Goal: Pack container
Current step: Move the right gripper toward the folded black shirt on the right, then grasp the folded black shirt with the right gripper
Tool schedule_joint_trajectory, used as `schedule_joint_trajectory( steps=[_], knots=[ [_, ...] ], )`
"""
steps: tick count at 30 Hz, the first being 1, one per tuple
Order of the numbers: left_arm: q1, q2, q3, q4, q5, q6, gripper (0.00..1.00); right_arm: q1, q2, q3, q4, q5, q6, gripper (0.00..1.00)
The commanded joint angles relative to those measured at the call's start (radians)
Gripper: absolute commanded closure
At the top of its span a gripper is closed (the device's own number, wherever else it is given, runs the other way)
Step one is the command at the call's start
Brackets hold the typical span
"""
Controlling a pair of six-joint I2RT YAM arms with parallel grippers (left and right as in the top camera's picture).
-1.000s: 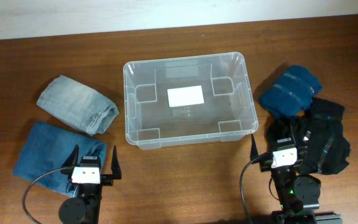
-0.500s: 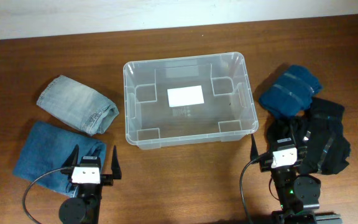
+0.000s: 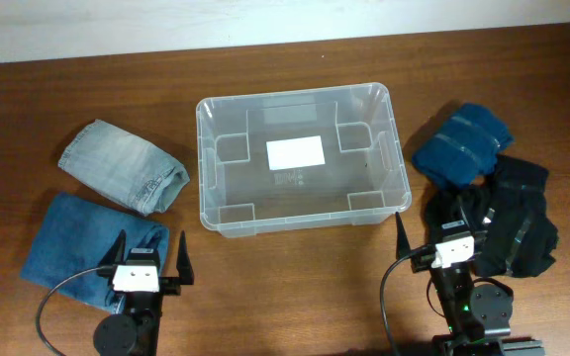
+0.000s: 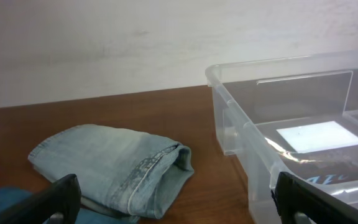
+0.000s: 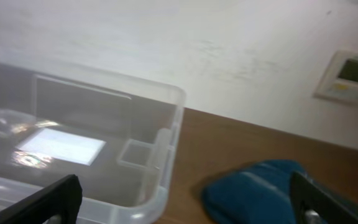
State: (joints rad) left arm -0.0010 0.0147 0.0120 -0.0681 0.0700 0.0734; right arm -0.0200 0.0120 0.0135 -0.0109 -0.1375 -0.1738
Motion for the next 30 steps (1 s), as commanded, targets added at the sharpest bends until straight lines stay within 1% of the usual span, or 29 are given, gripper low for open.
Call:
schedule_joint_trajectory(
  steps=[1,4,8,13,17,21,23,24,25,26,27,28,30],
  knots=[
    [-0.003,0.008,0.060,-0.002,-0.008,-0.062,0.01,-0.007,-0.003,0.029,-0.038,0.047,0.212,0.02],
    [-0.003,0.061,0.138,-0.008,-0.047,-0.062,0.01,-0.007,0.014,0.101,-0.131,0.102,0.239,0.02],
    [-0.003,0.192,0.279,-0.047,-0.094,-0.058,0.01,-0.008,0.102,0.272,-0.299,0.202,0.239,0.02],
    [-0.003,0.451,0.497,-0.142,-0.096,-0.058,0.01,-0.008,0.326,0.507,-0.476,0.228,0.238,0.02],
    [-0.003,0.668,0.685,-0.281,-0.092,-0.058,0.01,-0.008,0.547,0.700,-0.655,0.214,0.238,0.02],
    [-0.003,0.826,0.834,-0.420,-0.077,-0.058,0.00,-0.008,0.724,0.859,-0.773,0.107,0.238,0.02],
    [-0.003,0.878,0.882,-0.464,-0.061,-0.058,0.01,-0.008,0.787,0.919,-0.826,0.111,0.238,0.02],
    [-0.003,0.902,0.901,-0.478,-0.054,-0.058,0.01,-0.010,0.816,0.943,-0.850,0.141,0.249,0.02],
    [-0.003,0.913,0.908,-0.481,-0.051,-0.058,0.01,-0.016,0.832,0.958,-0.868,0.188,0.298,0.02],
    [-0.003,0.925,0.913,-0.483,-0.049,-0.058,0.00,-0.036,0.849,0.969,-0.891,0.249,0.379,0.01],
    [-0.003,0.929,0.913,-0.480,-0.049,-0.058,0.00,-0.087,0.861,0.970,-0.909,0.273,0.454,0.01],
    [-0.003,0.930,0.913,-0.479,-0.049,-0.058,0.01,-0.111,0.863,0.970,-0.915,0.267,0.472,0.01],
    [-0.003,0.930,0.913,-0.478,-0.052,-0.058,0.01,-0.219,0.870,0.967,-0.930,0.215,0.510,0.02]
  ],
)
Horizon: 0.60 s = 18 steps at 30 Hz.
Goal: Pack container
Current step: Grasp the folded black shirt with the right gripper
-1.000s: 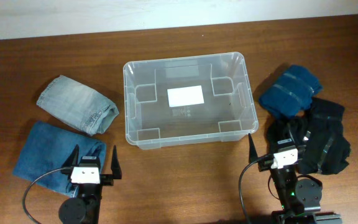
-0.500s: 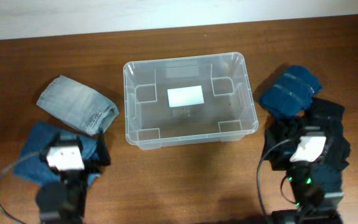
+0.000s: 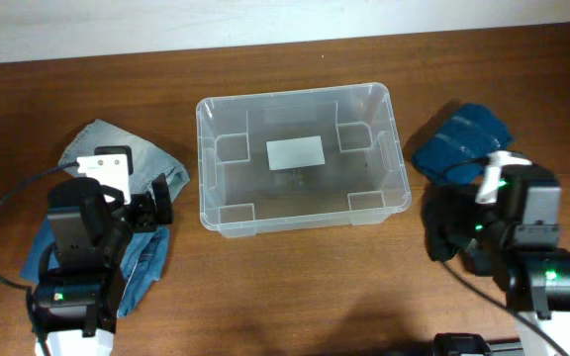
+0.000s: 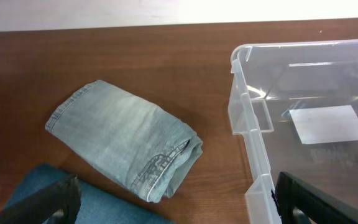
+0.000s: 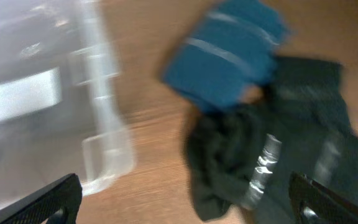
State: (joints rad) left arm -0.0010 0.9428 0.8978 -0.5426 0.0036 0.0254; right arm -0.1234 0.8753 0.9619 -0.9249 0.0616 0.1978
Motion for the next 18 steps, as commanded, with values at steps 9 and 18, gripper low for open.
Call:
schedule_joint_trajectory(
  steps=[9,18],
  knots=[
    [-0.003,0.006,0.027,0.037,0.014,-0.010,0.00,-0.619,0.042,-0.043,-0.074,-0.145,0.212,0.02],
    [-0.003,0.036,0.027,0.087,0.015,-0.010,0.00,-0.814,0.193,-0.219,-0.030,-0.322,0.156,0.02]
  ],
)
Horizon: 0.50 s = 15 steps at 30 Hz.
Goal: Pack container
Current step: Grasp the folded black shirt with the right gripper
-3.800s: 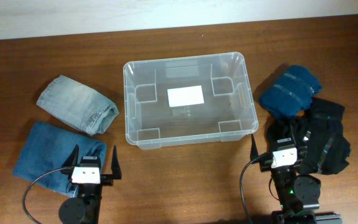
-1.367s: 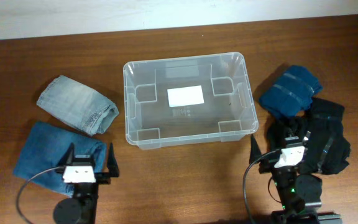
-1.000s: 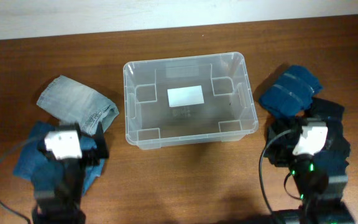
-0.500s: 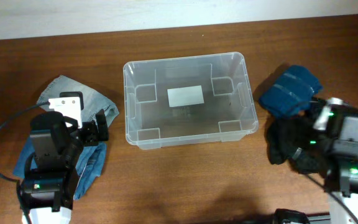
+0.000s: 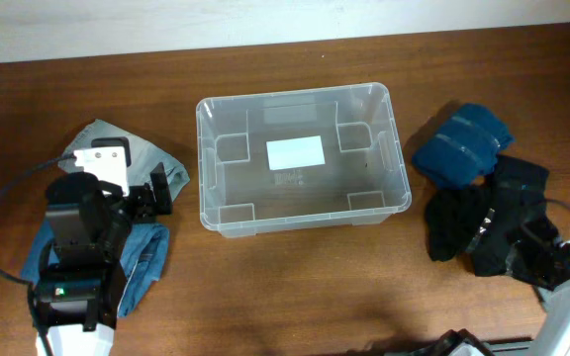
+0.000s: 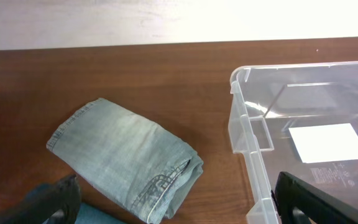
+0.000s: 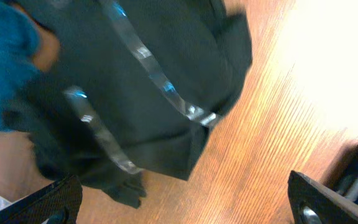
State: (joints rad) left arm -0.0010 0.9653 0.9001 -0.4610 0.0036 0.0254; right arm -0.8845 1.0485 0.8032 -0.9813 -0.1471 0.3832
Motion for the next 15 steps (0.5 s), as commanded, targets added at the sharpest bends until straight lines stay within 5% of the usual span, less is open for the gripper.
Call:
schedule_joint_trajectory(
  steps=[1,15],
  knots=[
    [-0.003,0.018,0.025,0.005,0.015,-0.010,0.01,-0.075,0.027,-0.082,0.046,-0.134,-0.037,0.02],
    [-0.003,0.056,0.025,0.019,0.015,-0.010,0.01,-0.150,0.108,-0.425,0.626,-0.381,-0.087,0.02]
  ],
)
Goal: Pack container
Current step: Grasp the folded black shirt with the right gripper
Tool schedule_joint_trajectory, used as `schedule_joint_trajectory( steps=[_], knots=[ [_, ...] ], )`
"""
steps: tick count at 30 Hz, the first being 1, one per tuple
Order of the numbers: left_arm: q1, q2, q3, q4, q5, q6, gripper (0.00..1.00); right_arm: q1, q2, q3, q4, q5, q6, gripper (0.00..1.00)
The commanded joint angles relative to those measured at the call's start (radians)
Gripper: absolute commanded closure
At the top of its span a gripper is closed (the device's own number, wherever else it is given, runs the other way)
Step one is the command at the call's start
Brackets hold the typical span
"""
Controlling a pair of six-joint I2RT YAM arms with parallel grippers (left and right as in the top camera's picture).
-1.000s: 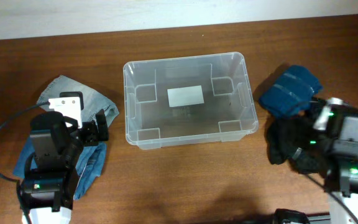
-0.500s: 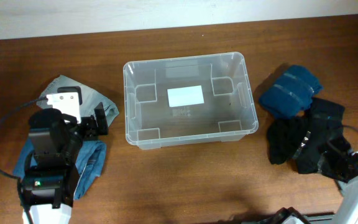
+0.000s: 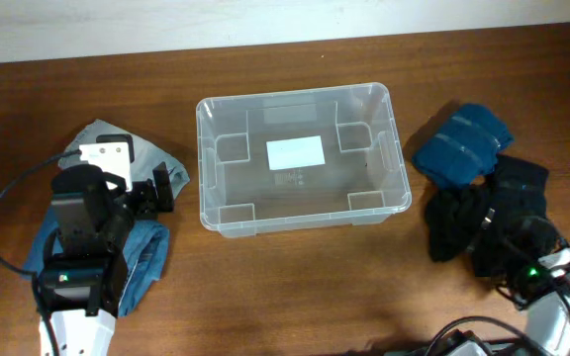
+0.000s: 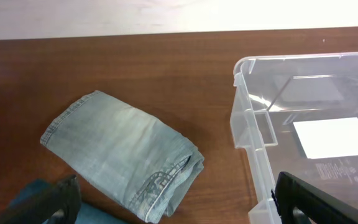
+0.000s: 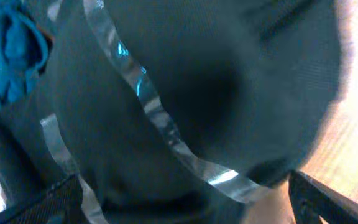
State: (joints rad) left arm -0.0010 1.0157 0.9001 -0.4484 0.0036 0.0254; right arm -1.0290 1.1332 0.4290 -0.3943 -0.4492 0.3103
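A clear plastic container [image 3: 295,158] stands mid-table with nothing inside; its left wall [image 4: 253,143] also shows in the left wrist view. Folded light-blue jeans [image 4: 123,155] lie left of it. My left gripper [image 4: 178,210] hangs open above the near end of these jeans, holding nothing. Darker blue jeans [image 3: 142,262] lie under the left arm. On the right lie a blue garment [image 3: 463,143] and a black garment with reflective stripes [image 5: 166,93]. Close over the black garment is my right gripper [image 5: 185,210], open, one finger on each side.
The wooden table [image 3: 295,287] runs to a pale wall at the back. The left arm's cable loops at the far left. The right arm's body [image 3: 557,287] sits at the front right corner.
My right gripper has come much closer to the black garment, which now fills its view. The left gripper has barely shifted over the light jeans. Both stay open.
Both arms first rested low at the table's front edge, grippers open and facing the wall. Then both were raised, left above the jeans and right above the dark garments. The right arm then stood at the far right, and now sits close on the black garment.
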Motion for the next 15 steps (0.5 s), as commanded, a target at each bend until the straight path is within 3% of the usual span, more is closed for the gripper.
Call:
schedule_joint_trajectory(
  steps=[1,7,9,10,12,15],
  knots=[
    [-0.003,0.006,0.025,0.008,0.015,-0.010,0.01,-0.005,0.046,-0.085,0.096,-0.082,-0.013,0.02],
    [-0.003,0.006,0.025,0.011,0.015,-0.010,0.01,-0.005,0.163,-0.151,0.270,-0.116,0.012,0.03],
    [-0.003,0.006,0.025,0.011,0.016,-0.010,0.01,-0.005,0.205,-0.151,0.327,-0.151,0.012,0.19],
    [-0.003,0.006,0.025,0.011,0.016,-0.010,0.01,-0.005,0.218,-0.151,0.347,-0.160,0.012,0.34],
    [-0.003,0.006,0.025,0.011,0.016,-0.010,0.01,-0.005,0.241,-0.151,0.387,-0.193,0.012,0.51],
    [-0.003,0.006,0.025,0.011,0.019,-0.010,0.01,-0.005,0.247,-0.148,0.404,-0.236,0.013,0.87]
  ],
)
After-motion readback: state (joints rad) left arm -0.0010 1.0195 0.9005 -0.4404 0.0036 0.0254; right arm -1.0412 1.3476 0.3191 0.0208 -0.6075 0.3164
